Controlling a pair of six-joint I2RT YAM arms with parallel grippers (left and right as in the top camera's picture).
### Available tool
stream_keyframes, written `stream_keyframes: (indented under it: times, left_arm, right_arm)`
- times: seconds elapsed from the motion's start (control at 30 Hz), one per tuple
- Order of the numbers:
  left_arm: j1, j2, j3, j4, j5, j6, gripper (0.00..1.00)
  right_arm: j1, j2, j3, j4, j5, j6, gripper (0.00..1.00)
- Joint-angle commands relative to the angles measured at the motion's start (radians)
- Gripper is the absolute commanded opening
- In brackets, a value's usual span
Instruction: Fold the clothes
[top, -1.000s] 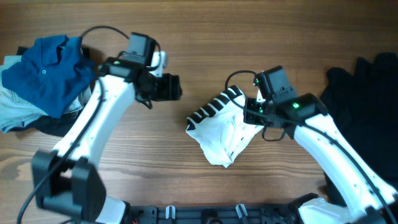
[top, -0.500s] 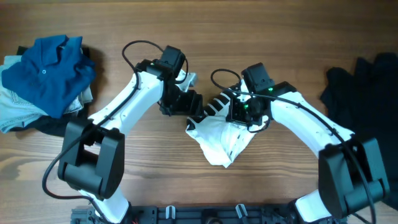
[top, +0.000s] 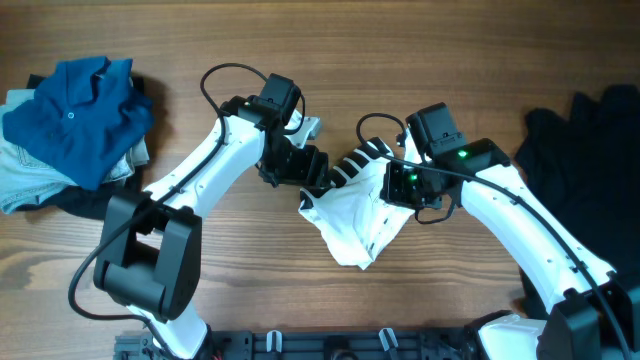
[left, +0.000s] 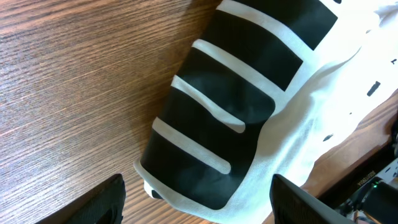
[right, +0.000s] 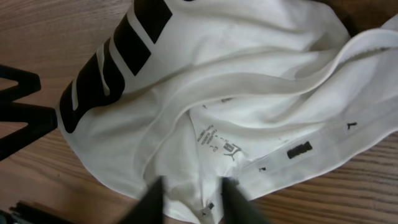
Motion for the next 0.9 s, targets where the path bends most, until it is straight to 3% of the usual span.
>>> stream_keyframes:
  times: [0.0,0.1,0.23,0.3,0.37,0.5,0.7,0.87]
  left_arm:
    - [0.011,0.006,-0.01,-0.005,-0.068,0.023,0.77]
    - [0.059,0.006,-0.01,-0.009,-0.072,0.023,0.79]
    - [0.119,0.006,-0.01,-0.016,-0.071,0.015,0.8]
    - [0.144,0.006,-0.01,-0.018,-0.071,0.015,0.8]
    - [0.157,0.006,-0.01,-0.02,-0.071,0.016,0.8]
    - [0.156,0.006,-0.01,-0.02,-0.071,0.016,0.81]
    - [0.155,0.006,-0.01,-0.02,-0.071,0.016,0.81]
    - [0.155,0.006,-0.01,-0.018,-0.071,0.016,0.82]
  right_arm:
    - [-0.001,0.019,-0.014,0.026,-0.014,0.019,0.53]
    - [-0.001,0.082,-0.018,0.097,-0.061,0.058,0.54]
    - [-0.001,0.161,-0.019,0.184,-0.198,0.09,0.44]
    - [-0.001,0.189,-0.019,0.199,-0.198,0.125,0.34]
    - [-0.001,0.194,-0.019,0.227,-0.225,0.118,0.15]
    - [-0.002,0.169,-0.016,0.277,-0.241,0.091,0.04]
    - [-0.002,0.029,0.007,0.233,-0.235,-0.032,0.04]
    - [-0.002,-0.111,0.007,-0.013,-0.093,-0.032,0.04]
